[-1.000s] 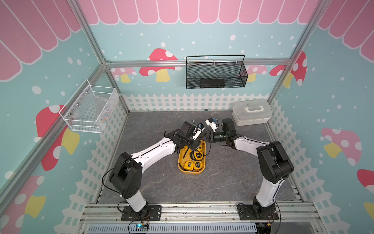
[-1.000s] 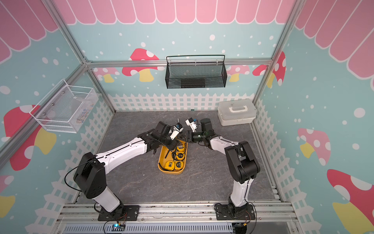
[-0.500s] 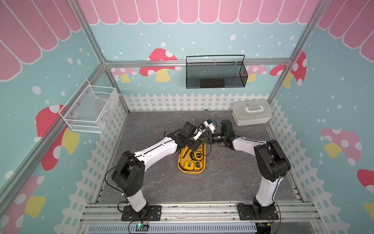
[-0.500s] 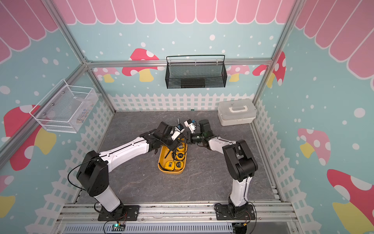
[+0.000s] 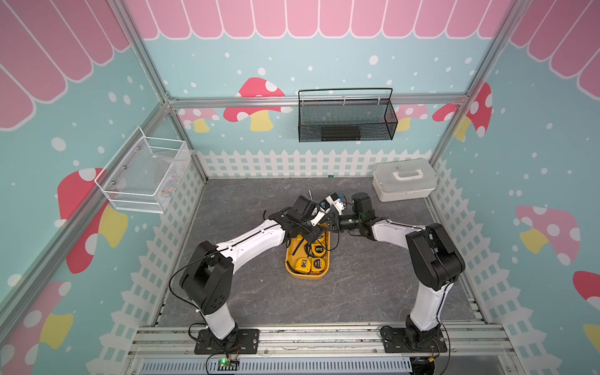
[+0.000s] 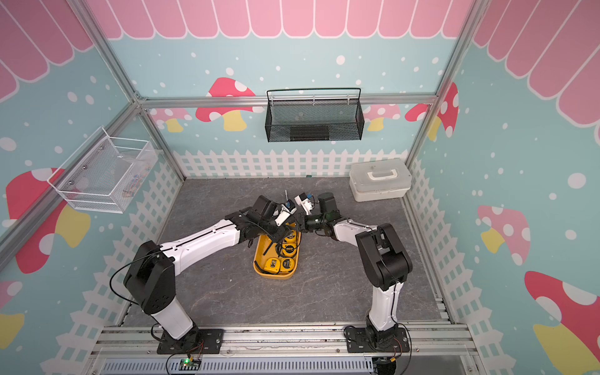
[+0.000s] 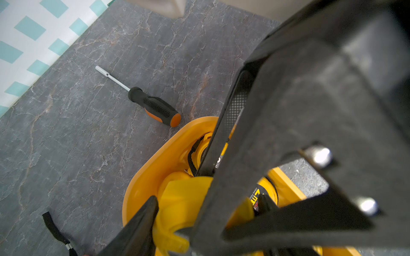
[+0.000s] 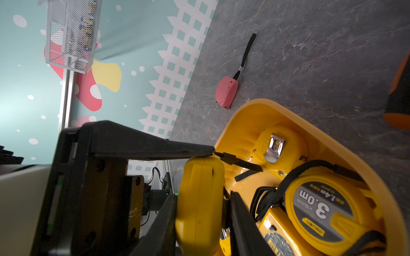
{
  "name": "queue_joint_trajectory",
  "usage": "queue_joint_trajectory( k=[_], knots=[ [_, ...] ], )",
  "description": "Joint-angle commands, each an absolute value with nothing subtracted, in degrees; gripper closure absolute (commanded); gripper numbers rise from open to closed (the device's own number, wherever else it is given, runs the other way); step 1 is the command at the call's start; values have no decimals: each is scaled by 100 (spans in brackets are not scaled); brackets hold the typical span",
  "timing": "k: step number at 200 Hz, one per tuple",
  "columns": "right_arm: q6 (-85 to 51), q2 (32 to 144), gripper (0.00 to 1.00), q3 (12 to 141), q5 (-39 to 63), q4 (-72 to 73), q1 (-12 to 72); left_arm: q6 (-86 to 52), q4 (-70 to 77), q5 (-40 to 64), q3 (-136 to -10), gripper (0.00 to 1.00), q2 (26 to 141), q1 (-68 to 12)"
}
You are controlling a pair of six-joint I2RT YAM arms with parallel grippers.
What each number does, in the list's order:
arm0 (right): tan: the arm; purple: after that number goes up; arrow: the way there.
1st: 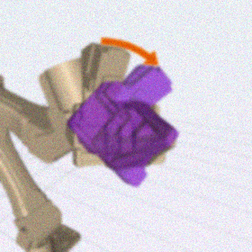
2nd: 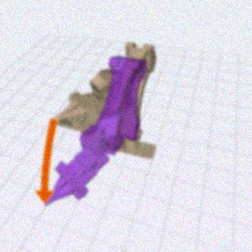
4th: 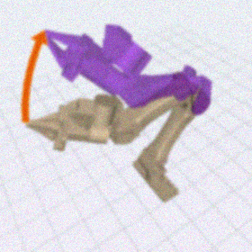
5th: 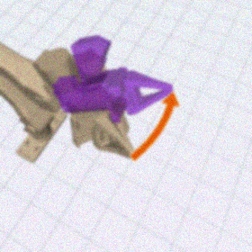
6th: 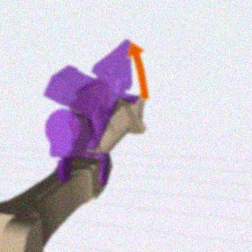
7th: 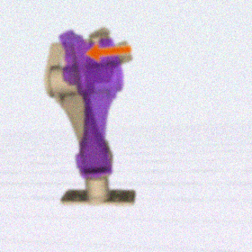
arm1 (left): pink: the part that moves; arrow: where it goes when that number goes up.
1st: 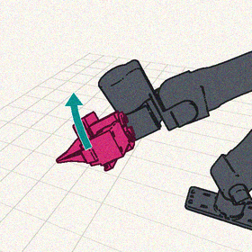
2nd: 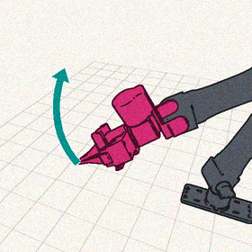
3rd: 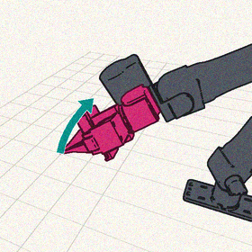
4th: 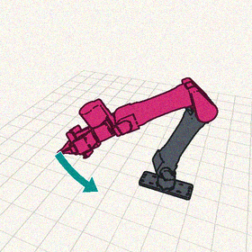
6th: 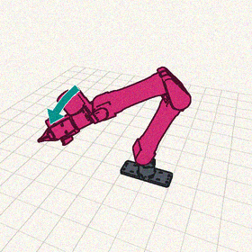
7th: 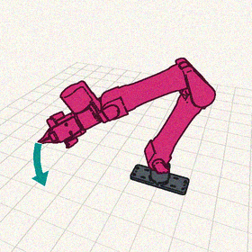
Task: Take the tape measure out of the storage box
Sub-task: Pick up the tape measure from the storage box.
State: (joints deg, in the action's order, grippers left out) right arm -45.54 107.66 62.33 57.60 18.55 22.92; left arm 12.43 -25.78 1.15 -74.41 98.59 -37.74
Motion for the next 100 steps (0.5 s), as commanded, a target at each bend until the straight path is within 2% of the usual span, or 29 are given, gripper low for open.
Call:
queue_joint_trajectory(
  k=[1, 25, 67, 100],
  knots=[
    [-4391, 10854, 69, 6290, 6014, 1770, 2420, 1320, -2275, 226, -7717, 50, 9879, -3807],
    [-4394, 10854, 70, 6295, 6003, 1775, 2417, 1327, -2281, 230, -7706, 49, 9880, -3810],
    [-4385, 10837, 71, 6346, 5984, 1758, 2395, 1303, -2285, 330, -7597, 38, 9779, -3806],
    [-4403, 10788, 71, 6388, 5965, 1759, 2321, 1357, -2431, 511, -7349, 34, 9474, -3810]
  ],
)
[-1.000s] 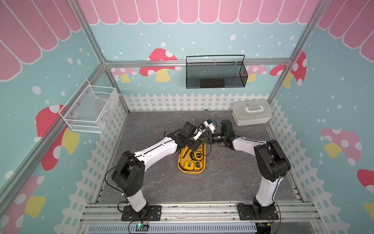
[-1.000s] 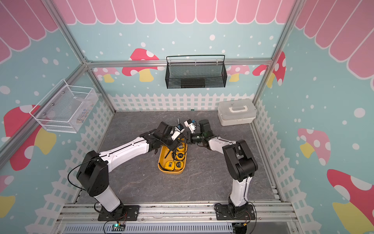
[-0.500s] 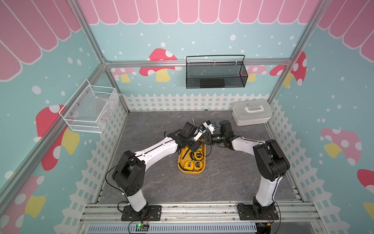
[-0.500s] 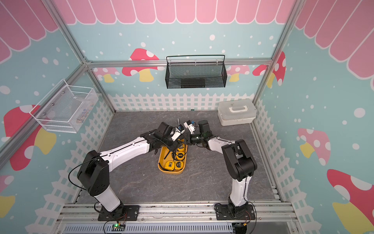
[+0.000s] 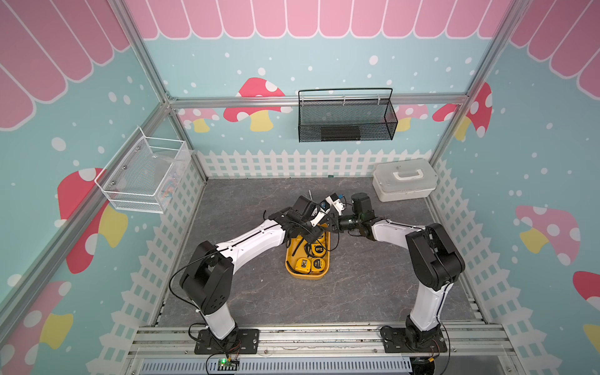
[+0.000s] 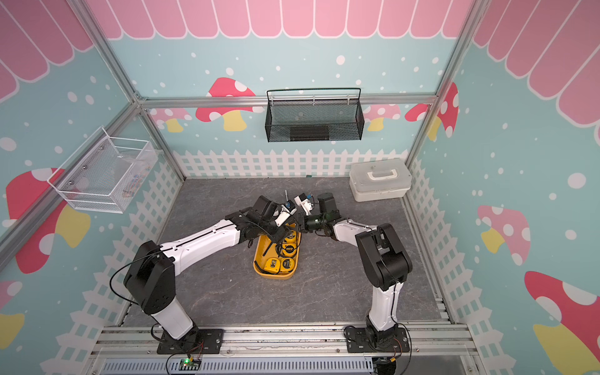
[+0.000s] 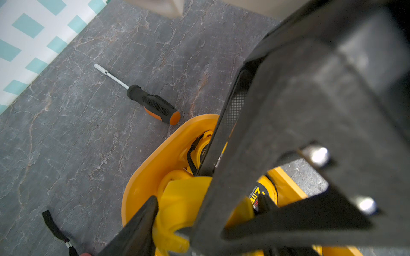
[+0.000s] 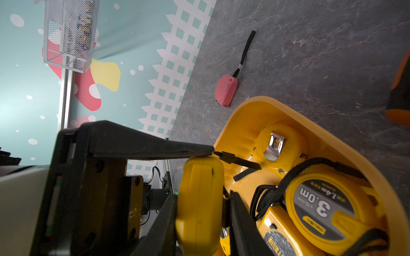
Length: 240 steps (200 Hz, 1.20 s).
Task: Take the tape measure out of the storage box
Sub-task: Pick up the tape measure from the storage box.
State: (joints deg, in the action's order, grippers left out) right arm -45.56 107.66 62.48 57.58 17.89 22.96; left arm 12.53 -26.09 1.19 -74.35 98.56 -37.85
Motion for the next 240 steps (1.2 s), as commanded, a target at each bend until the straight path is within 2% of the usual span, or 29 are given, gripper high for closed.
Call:
queue_joint_trajectory(
  k=[1, 72, 156, 210, 240],
  knots=[
    [-4403, 10786, 71, 6385, 5962, 1759, 2321, 1355, -2437, 515, -7339, 34, 9461, -3812],
    [-4405, 10802, 71, 6505, 5992, 1759, 2259, 1301, -2590, 642, -6648, 29, 8660, -3808],
    [-4403, 10674, 71, 6426, 6008, 1762, 2121, 1358, -2773, 4, -6480, 21, 8220, -3675],
    [-4331, 10349, 72, 6303, 6047, 1696, 1616, 1341, -2923, -119, -6344, 20, 7963, -3467],
    [-3985, 9985, 72, 6316, 6060, 1193, 1151, 1266, -2936, -167, -6328, 20, 8011, -3428]
  ],
)
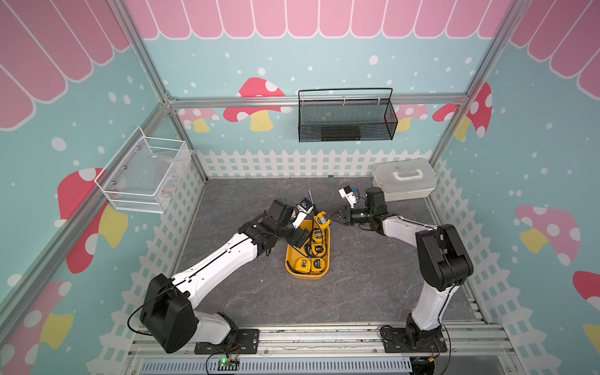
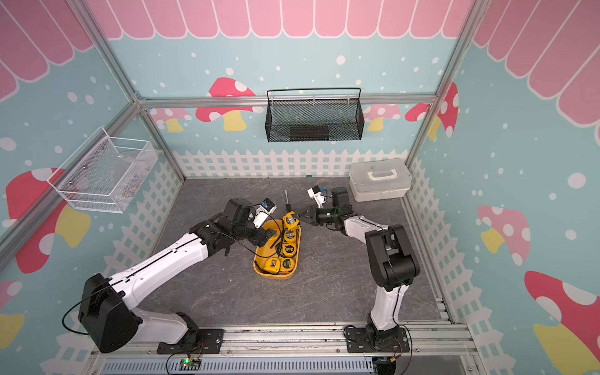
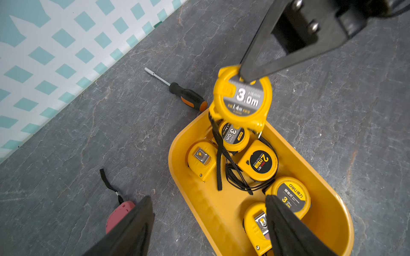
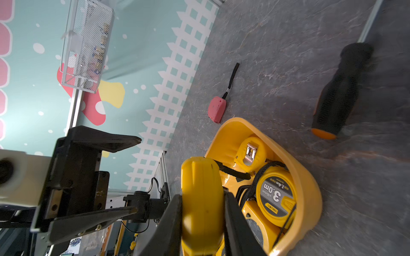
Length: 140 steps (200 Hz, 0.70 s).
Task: Take the tape measure out of the storage box
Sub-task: Pick up the tape measure from the storage box, then place the tape measure at the center of the board.
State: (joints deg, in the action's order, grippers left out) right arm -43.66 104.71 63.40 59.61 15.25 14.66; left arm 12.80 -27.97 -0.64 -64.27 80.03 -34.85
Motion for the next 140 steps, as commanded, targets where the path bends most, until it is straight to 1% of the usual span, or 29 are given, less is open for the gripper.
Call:
queue_joint_trajectory(
  k=[1, 46, 66, 99, 140],
  knots=[
    [-3979, 9967, 72, 6313, 6062, 1181, 1133, 1261, -2936, -167, -6328, 20, 8009, -3432],
    [-2893, 9282, 71, 6183, 5843, -307, 151, 1226, -2929, -159, -6392, 20, 8172, -3414],
    [-2613, 9154, 71, 5973, 5764, -703, -275, 1251, -2869, -152, -6363, 20, 8234, -3407],
    [-2310, 9178, 71, 5615, 5503, -999, -761, 1223, -2852, -5, -6450, 20, 8470, -3393],
    [-2191, 9419, 71, 5312, 5414, -995, -1023, 1169, -2712, 43, -6473, 20, 8517, -3391]
  ],
)
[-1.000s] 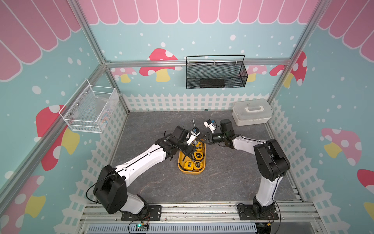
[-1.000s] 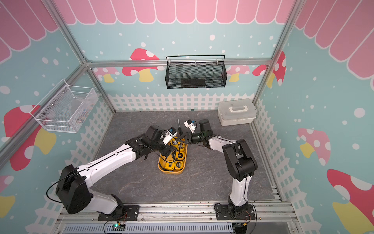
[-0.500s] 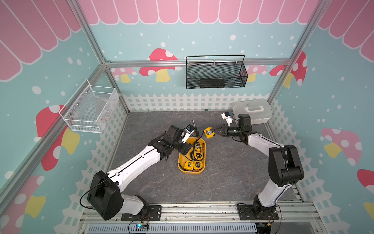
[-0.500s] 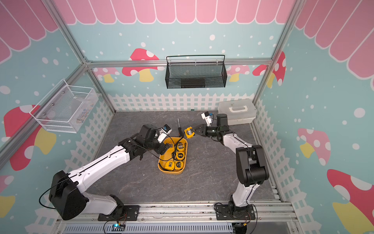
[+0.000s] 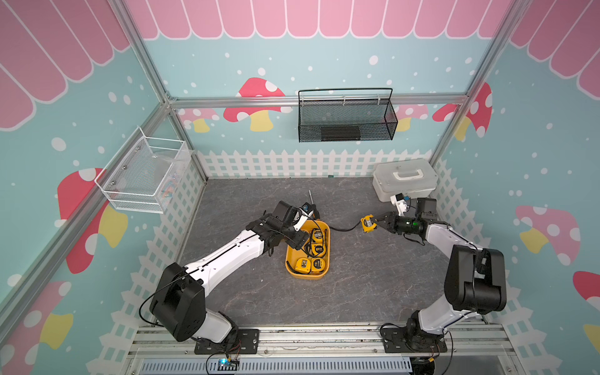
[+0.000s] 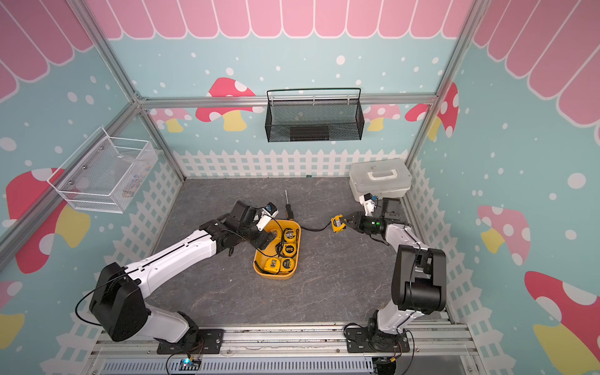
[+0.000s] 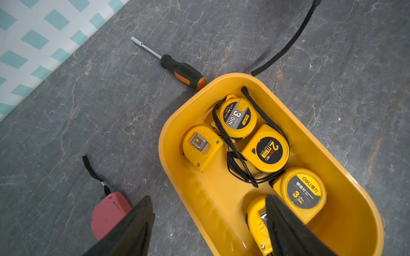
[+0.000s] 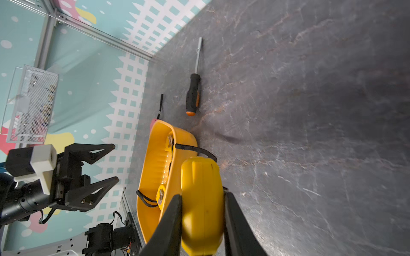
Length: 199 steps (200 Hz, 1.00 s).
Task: Take the tape measure out of the storage box
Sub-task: Place the tape measure at the center of the board.
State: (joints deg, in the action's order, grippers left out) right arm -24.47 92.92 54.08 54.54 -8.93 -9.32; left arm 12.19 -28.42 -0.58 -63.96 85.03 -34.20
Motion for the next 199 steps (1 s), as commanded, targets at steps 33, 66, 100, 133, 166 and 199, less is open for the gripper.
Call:
queue_joint_trajectory(
  k=[33, 66, 100, 133, 166, 199],
  knots=[
    [-2171, 9618, 72, 5180, 5354, -993, -1198, 1143, -2689, 101, -6444, 20, 8577, -3385],
    [-2134, 9784, 72, 5099, 5300, -974, -1334, 1075, -2682, 130, -6410, 20, 8613, -3392],
    [-2136, 9922, 71, 5046, 5291, -929, -1428, 1048, -2657, 127, -6392, 20, 8647, -3387],
    [-2145, 10039, 71, 4991, 5256, -869, -1494, 1020, -2647, 169, -6347, 20, 8675, -3385],
    [-2145, 10185, 71, 4966, 5223, -844, -1547, 967, -2650, 184, -6323, 20, 8712, -3390],
    [-2128, 10255, 70, 4938, 5146, -852, -1571, 913, -2648, 232, -6313, 20, 8776, -3386]
  ],
)
